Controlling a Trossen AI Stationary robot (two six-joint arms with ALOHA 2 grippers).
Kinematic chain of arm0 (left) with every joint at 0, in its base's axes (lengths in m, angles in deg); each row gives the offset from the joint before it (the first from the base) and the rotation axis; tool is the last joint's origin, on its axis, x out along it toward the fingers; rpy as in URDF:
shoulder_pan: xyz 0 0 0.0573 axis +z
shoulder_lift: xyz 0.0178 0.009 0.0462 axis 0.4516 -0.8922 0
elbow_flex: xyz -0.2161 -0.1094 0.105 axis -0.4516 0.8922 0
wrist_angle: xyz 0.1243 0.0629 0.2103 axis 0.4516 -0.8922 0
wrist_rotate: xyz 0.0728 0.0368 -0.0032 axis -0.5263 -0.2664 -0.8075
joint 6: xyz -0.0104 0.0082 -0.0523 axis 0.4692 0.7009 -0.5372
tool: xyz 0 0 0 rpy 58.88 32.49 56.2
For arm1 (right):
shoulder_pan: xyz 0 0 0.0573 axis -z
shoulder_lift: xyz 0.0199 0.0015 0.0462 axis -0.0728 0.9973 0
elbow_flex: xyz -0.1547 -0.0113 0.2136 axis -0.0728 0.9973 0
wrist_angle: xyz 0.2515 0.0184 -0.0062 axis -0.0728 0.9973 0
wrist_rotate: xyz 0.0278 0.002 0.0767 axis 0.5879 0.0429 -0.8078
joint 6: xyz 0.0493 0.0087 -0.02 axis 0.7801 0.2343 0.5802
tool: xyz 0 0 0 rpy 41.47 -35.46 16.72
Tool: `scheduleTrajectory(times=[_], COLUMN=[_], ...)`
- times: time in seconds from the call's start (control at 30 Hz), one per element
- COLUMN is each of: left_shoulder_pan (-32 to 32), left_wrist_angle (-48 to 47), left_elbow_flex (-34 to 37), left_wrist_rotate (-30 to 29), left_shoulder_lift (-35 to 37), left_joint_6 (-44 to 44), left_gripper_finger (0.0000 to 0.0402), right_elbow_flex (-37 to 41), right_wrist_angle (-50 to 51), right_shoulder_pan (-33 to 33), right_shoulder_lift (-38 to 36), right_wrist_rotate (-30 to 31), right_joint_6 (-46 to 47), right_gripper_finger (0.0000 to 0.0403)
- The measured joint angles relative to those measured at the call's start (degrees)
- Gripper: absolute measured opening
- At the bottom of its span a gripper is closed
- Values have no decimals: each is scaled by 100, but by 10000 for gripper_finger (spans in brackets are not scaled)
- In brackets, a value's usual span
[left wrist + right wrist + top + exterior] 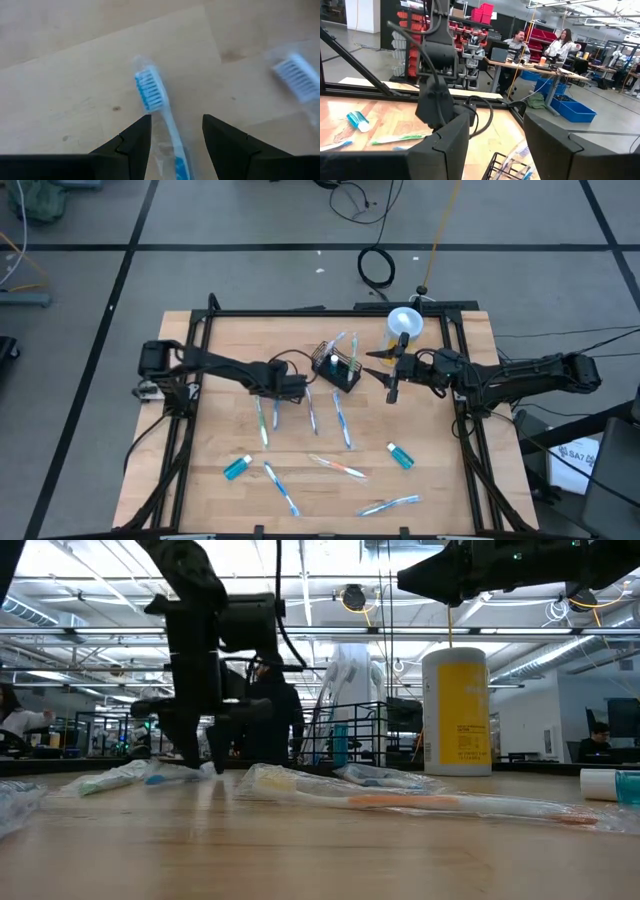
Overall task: Pick & Place toothbrushing station
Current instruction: Put the blue toothbrush into the black organizer
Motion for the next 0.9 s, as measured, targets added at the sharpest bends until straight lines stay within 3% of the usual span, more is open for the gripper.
scheduleTrajectory(times=[0.27, 0.7, 0.9], left_shoulder_pan=[113, 130, 116], left_wrist_angle=[79, 238, 234], left_elbow_flex=[-15, -7, 16], left_wrist_rotate=[-71, -83, -225], left_shoulder_lift=[-165, -175, 219], left_joint_6=[229, 511, 819], left_gripper_finger=[179, 31, 11], right_elbow_flex=[0, 0, 0], right_wrist_angle=[-1, -2, -1], right_shoulder_pan=[-1, -1, -1], right_shoulder_lift=[0, 0, 0], right_wrist_rotate=[0, 0, 0], right_joint_6=[-27, -42, -23], right_gripper_finger=[183, 183, 183])
